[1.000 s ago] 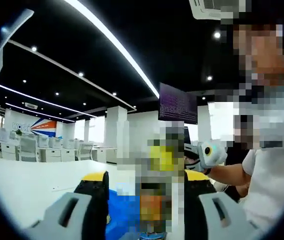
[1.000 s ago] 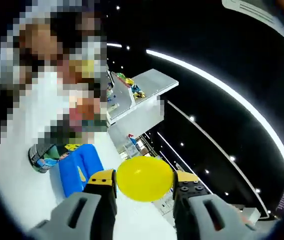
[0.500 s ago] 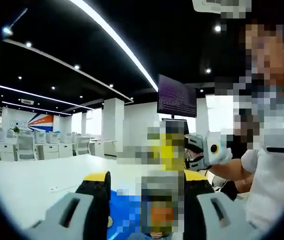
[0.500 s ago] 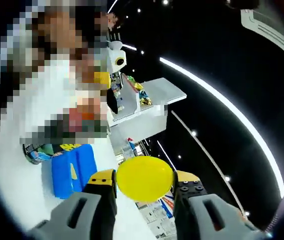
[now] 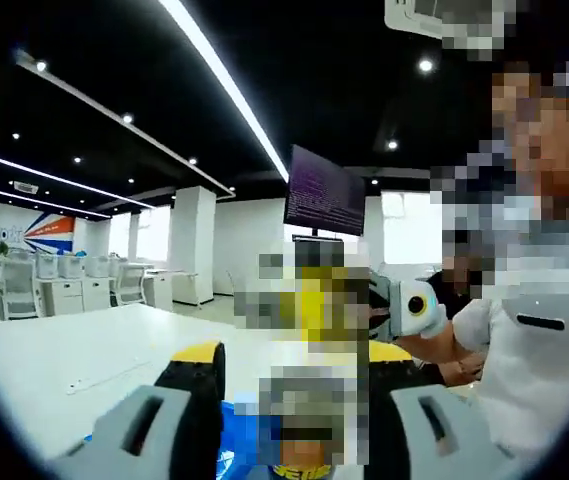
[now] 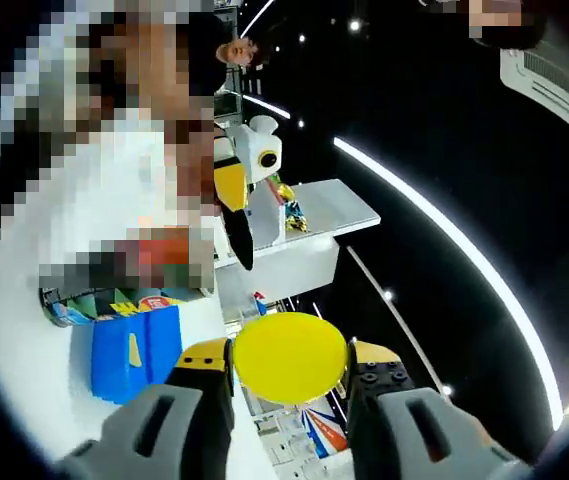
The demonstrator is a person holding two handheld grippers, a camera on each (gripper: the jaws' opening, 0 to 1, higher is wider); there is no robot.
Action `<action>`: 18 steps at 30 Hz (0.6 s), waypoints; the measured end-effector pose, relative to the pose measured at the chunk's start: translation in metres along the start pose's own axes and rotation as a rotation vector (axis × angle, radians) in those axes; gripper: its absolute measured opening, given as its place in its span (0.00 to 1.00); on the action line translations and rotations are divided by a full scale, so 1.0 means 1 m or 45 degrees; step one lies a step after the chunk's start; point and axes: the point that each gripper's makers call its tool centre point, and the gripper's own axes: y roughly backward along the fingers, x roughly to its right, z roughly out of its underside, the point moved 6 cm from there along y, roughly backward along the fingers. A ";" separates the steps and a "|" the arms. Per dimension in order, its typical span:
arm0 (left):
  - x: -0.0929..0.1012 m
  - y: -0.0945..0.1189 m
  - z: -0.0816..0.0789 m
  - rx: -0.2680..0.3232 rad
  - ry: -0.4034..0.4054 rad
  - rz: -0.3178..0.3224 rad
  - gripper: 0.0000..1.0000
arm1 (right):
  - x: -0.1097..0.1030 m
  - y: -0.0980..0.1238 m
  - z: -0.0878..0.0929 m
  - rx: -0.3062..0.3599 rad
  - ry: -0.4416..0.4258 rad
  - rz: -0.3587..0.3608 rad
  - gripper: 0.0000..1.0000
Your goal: Open the lid of the chip container on the table, take out the chips, place them into the box in front of the container, and close the lid
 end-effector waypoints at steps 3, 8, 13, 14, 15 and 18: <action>0.001 -0.006 -0.005 0.013 -0.013 0.035 0.53 | 0.001 -0.002 -0.004 0.012 0.022 -0.015 0.44; -0.001 -0.012 -0.010 0.022 -0.010 0.071 0.47 | 0.008 -0.009 -0.020 0.043 0.069 -0.028 0.44; 0.002 -0.017 -0.016 0.019 -0.014 0.101 0.46 | 0.007 -0.013 -0.025 0.070 0.110 -0.050 0.44; 0.002 -0.018 -0.016 0.021 -0.015 0.107 0.46 | 0.007 -0.013 -0.027 0.082 0.114 -0.051 0.44; 0.004 -0.019 -0.018 0.027 -0.021 0.120 0.46 | 0.008 -0.014 -0.029 0.089 0.114 -0.054 0.44; 0.008 -0.022 -0.021 0.007 -0.046 0.139 0.43 | 0.010 -0.015 -0.033 0.107 0.121 -0.056 0.44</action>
